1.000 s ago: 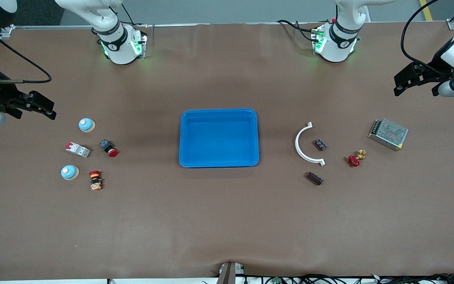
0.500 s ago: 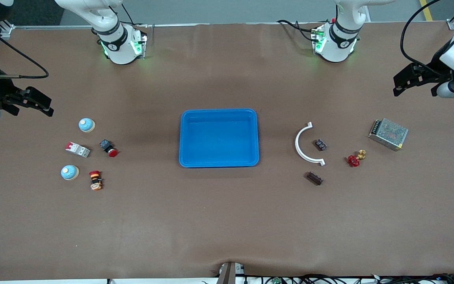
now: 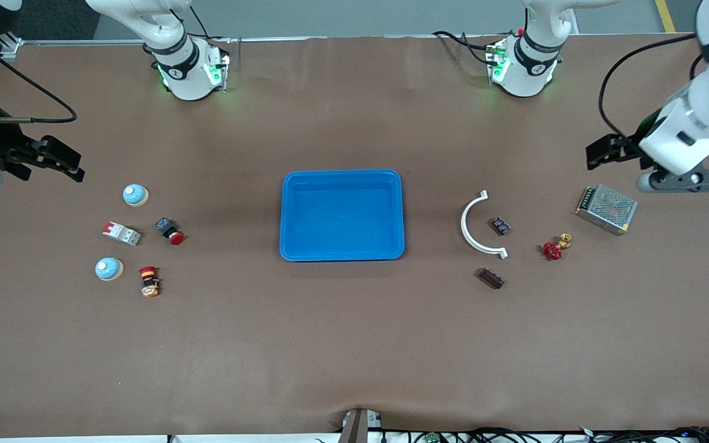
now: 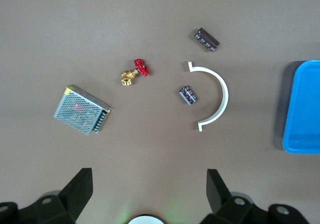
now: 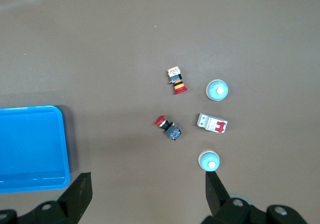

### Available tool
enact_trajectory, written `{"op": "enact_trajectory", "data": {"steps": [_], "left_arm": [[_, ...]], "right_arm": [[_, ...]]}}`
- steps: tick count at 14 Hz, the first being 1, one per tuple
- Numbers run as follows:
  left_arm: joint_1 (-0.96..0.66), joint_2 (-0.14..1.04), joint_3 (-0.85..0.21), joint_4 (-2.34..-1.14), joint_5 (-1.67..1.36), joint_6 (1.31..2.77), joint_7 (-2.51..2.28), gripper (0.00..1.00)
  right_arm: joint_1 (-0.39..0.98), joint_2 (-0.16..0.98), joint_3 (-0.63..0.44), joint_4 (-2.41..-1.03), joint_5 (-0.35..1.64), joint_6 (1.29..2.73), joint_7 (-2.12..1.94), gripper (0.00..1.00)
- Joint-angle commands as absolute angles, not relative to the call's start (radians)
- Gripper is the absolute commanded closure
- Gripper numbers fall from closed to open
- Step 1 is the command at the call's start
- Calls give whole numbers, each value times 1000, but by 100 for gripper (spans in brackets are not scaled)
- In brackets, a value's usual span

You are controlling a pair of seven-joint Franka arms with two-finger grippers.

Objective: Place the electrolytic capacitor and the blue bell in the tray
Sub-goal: 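Move the right gripper toward the blue bell while the left gripper reaches the capacitors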

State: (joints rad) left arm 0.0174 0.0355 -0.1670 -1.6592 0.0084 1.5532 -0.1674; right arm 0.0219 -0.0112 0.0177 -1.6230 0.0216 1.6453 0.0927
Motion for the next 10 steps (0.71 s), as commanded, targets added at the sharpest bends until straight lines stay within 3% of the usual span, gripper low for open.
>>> {"op": "enact_trajectory", "data": {"steps": [1, 6, 10], "left_arm": [[12, 17, -195, -1790, 23, 1653, -294, 0], [11, 78, -264, -1976, 21, 1870, -517, 0], [-5, 218, -293, -2016, 23, 2014, -659, 0]], "right_arm": [[-14, -38, -3, -1794, 75, 1812, 91, 0], [-66, 49, -43, -1986, 54, 2106, 15, 0], [-132, 194, -41, -1991, -10, 2218, -9, 0]]}}
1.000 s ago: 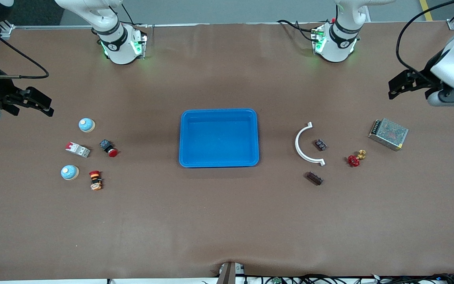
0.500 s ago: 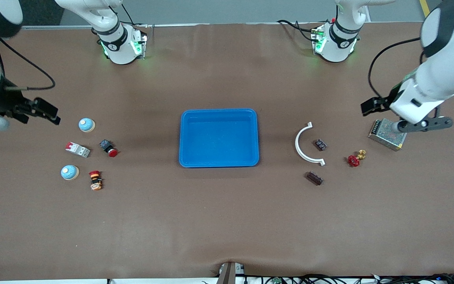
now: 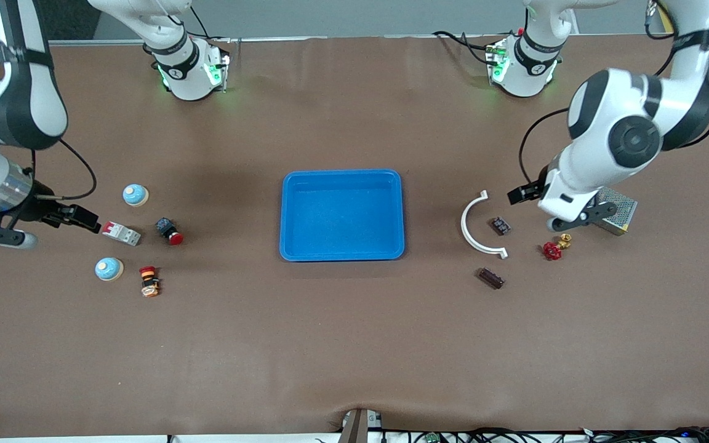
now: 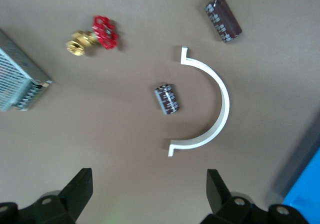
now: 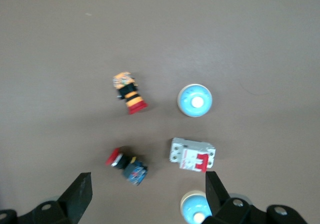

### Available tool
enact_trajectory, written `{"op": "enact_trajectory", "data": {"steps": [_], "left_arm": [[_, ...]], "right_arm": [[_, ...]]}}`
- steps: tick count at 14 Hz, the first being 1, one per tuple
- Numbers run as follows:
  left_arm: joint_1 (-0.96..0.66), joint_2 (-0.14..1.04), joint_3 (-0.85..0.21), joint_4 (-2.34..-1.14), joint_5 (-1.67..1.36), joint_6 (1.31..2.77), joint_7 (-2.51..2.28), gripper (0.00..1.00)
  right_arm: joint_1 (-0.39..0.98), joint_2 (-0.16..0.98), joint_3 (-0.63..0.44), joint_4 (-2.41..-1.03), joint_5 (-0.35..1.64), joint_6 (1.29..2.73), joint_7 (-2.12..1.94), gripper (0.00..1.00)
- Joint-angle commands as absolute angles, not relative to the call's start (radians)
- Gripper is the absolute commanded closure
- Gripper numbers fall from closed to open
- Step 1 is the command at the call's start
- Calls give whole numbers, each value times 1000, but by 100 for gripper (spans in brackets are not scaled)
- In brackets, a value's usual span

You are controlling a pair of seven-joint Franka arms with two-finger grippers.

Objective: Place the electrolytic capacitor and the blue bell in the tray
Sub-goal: 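Grasp the blue bell with the right gripper while the left gripper grasps a capacitor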

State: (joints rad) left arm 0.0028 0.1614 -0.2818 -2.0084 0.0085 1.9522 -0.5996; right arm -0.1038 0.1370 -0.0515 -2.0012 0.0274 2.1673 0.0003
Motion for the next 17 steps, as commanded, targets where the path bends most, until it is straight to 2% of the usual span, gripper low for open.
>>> {"op": "enact_trajectory", "data": {"steps": [1, 5, 8, 13, 17], "left_arm": [[-8, 241, -293, -2032, 23, 2064, -682, 0], [-11, 323, -291, -2074, 25, 2203, -738, 0], [-11, 383, -291, -2074, 104, 2223, -828, 10], [-35, 457, -293, -2074, 247, 2261, -1015, 19], [-26, 482, -293, -2074, 250, 2292, -1029, 27]], "right_arm": [[-147, 239, -41, -1990, -27, 2256, -9, 0], [-155, 392, -41, -1976, -31, 2388, -8, 0], [-166, 480, -41, -1977, -32, 2502, -9, 0], [-202, 566, -41, -1974, -49, 2641, -58, 0], [-206, 587, -41, -1971, -48, 2660, -58, 0]]}}
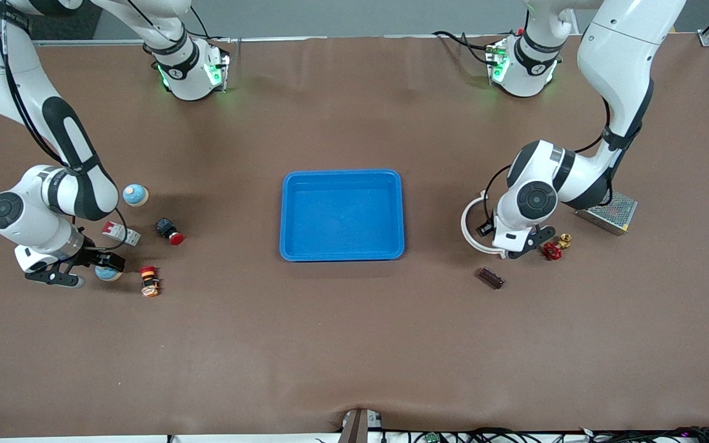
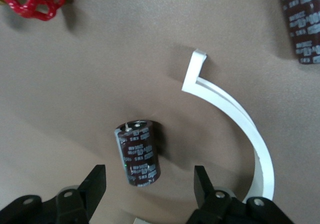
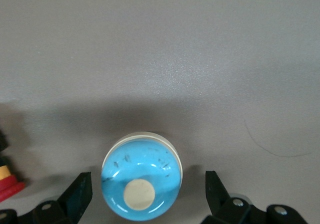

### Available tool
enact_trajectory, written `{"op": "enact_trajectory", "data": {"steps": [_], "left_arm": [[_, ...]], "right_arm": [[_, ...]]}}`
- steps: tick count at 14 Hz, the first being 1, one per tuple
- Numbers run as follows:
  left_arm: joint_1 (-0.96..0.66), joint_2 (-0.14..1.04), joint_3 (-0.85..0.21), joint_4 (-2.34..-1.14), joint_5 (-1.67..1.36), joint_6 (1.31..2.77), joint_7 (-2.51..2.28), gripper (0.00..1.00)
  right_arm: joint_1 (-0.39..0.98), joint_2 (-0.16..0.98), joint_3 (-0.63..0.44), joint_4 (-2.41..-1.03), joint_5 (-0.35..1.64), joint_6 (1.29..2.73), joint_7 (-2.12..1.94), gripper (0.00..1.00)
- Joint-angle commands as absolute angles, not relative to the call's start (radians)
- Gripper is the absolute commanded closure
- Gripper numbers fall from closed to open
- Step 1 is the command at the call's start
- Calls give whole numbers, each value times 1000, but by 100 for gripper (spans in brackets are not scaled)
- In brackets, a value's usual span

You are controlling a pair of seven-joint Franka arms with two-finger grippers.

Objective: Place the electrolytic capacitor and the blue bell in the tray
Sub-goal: 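Grasp the blue bell with the right gripper while the left gripper grasps a capacitor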

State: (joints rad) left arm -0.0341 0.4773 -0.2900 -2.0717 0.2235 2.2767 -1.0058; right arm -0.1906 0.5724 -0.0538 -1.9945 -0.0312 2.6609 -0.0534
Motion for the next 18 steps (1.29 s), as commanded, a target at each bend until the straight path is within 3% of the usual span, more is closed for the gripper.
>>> {"op": "enact_trajectory", "data": {"steps": [1, 2, 3, 5, 6, 8, 9, 14, 18], "left_arm": [[-26, 485, -293, -2074, 250, 2292, -1029, 32], [-26, 485, -293, -2074, 250, 2292, -1029, 37], [-25, 485, -291, -2074, 250, 2292, -1029, 43], [-25, 489, -293, -2072, 250, 2292, -1029, 62], [-25, 486, -293, -2072, 250, 2290, -1029, 74], [-25, 483, -293, -2071, 250, 2289, -1029, 97], [-25, 477, -293, -2071, 250, 2283, -1029, 100], [-35, 410, -307, -2005, 235, 2148, -1038, 100], [-58, 426, -394, -1884, 230, 2048, -1236, 100]], "right_arm": [[-206, 589, -41, -1971, -48, 2660, -58, 0], [-206, 589, -41, -1971, -48, 2658, -58, 0], [-206, 588, -41, -1971, -48, 2648, -58, 24], [-204, 588, -41, -1971, -48, 2646, -57, 82], [-203, 588, -40, -1971, -46, 2645, -55, 100], [-195, 583, -40, -1971, -46, 2643, -49, 100], [-190, 571, -37, -1971, -43, 2635, -49, 100], [-118, 454, 9, -1823, -20, 2173, 225, 100], [26, 411, 29, -1822, 30, 2137, 665, 100]]}}
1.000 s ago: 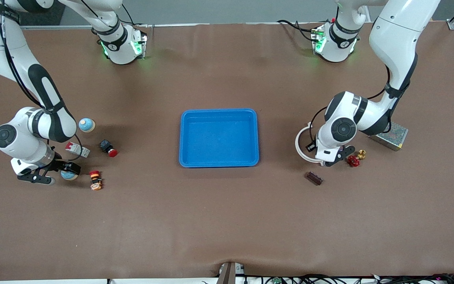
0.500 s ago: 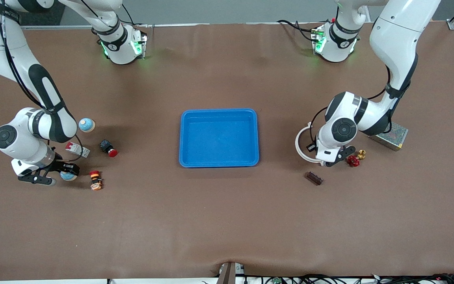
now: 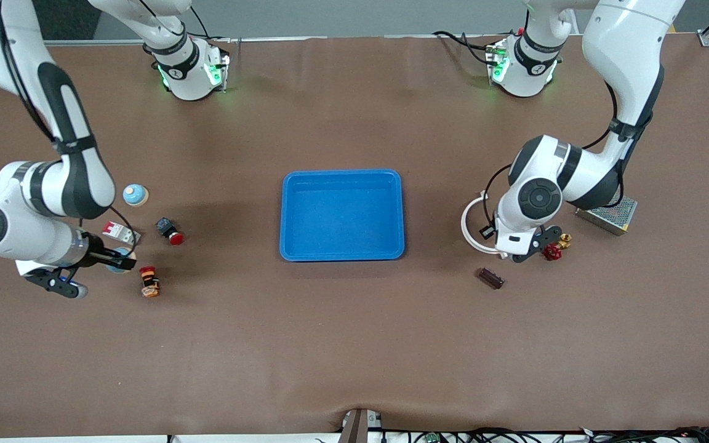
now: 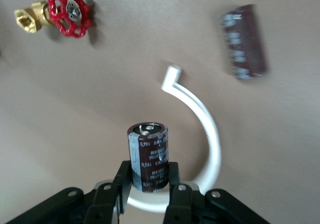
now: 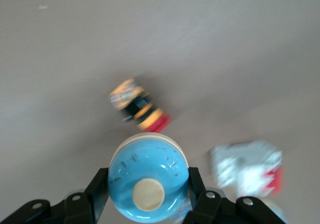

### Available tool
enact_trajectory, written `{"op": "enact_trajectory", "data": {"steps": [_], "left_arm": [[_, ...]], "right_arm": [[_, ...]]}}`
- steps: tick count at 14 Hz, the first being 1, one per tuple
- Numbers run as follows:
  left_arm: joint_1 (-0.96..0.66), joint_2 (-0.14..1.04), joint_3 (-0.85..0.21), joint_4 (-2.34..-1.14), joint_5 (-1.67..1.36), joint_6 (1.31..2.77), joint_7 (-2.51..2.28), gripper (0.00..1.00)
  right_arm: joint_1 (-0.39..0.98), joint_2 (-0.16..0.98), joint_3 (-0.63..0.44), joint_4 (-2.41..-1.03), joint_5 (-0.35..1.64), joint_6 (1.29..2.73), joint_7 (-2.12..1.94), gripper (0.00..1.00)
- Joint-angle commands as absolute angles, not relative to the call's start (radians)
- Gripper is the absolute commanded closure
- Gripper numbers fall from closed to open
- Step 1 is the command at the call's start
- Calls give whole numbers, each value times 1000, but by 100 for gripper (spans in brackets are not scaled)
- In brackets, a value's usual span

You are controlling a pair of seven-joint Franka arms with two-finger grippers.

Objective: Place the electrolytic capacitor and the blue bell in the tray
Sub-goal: 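Carry the bell and capacitor to the blue tray with both grippers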

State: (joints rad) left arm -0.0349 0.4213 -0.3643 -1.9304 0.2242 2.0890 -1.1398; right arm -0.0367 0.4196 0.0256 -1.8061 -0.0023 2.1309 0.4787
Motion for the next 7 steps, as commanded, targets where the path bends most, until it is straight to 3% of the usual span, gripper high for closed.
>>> {"op": "enact_trajectory", "data": {"steps": [1, 7], "left_arm": [[-72, 433, -406, -1867, 229, 2046, -1283, 100], [-234, 537, -425, -1715, 154, 2055, -1589, 100]], "right_arm": [[72, 411, 28, -1821, 34, 2146, 774, 100], [308, 463, 26, -1833, 32, 2322, 1268, 100]]}}
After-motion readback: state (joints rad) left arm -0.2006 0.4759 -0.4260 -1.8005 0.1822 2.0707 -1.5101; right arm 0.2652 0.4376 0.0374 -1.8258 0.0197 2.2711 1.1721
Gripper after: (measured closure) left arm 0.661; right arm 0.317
